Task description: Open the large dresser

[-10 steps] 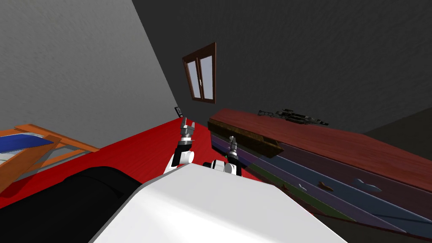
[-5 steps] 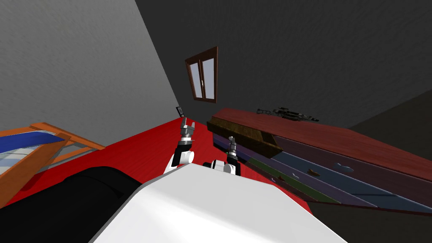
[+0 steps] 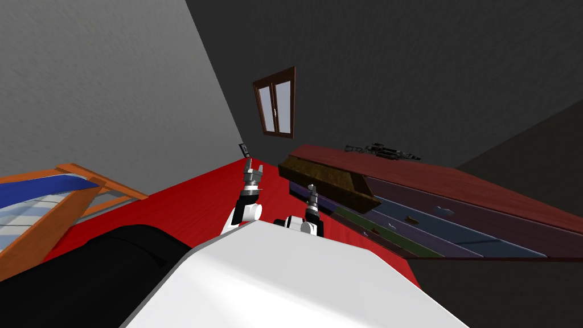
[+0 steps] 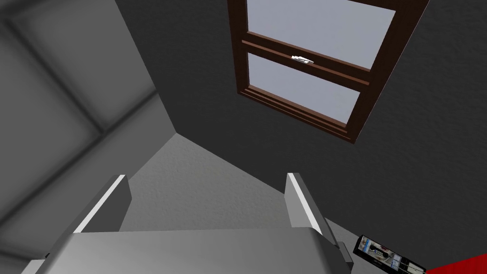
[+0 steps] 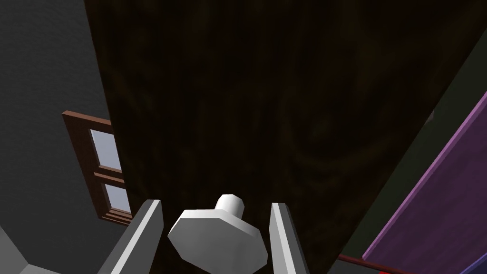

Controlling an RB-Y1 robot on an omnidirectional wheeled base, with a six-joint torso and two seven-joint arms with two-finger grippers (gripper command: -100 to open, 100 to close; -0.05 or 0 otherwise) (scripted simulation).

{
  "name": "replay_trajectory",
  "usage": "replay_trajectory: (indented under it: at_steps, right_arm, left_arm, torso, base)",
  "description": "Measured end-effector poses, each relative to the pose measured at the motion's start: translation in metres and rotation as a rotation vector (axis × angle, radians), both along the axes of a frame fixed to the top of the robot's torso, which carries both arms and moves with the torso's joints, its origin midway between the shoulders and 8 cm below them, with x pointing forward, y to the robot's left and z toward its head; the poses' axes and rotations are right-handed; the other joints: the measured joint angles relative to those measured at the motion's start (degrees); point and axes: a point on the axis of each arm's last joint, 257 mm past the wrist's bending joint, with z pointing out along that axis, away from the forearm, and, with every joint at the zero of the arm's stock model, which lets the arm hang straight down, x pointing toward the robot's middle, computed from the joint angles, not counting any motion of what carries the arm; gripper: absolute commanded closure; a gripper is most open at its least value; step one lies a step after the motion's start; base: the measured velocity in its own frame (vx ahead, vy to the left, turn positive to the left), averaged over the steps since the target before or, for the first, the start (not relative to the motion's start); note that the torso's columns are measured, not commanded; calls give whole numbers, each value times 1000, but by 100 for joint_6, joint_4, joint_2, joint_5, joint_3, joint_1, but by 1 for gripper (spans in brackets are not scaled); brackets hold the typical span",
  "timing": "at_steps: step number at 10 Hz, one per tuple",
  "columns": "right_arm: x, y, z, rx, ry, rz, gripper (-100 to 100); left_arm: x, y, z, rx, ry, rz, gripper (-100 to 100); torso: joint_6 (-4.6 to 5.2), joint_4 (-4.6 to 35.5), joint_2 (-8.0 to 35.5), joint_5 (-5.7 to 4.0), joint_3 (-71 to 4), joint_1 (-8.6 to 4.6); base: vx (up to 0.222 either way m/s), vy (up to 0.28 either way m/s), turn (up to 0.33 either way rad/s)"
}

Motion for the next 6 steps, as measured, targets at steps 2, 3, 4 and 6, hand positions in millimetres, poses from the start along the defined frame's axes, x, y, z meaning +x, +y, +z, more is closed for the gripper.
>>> replay_trajectory:
  at_steps: [2,3,4,6]
  right_arm:
    - [-2,3,-3,0,7,3,100]
    - [0,5,-1,-64,-3,24,100]
    - [1,8,1,-129,-9,47,100]
    - [3,21,-1,-245,-10,86,100]
  left_arm:
    - [0,0,0,0,0,0,0]
    - [0,0,0,0,0,0,0]
    - [0,0,0,0,0,0,0]
    - [0,0,0,0,0,0,0]
  torso:
    - [5,12,-42,4,-27,-12]
    - [-33,16,-32,3,-23,18]
    - [-45,21,-21,11,-16,55]
    - [-65,17,-35,17,-24,90]
  base:
    - [-91,23,65]
    - [-93,8,77]
    - [-44,-3,-16]
    - [-4,-6,-32]
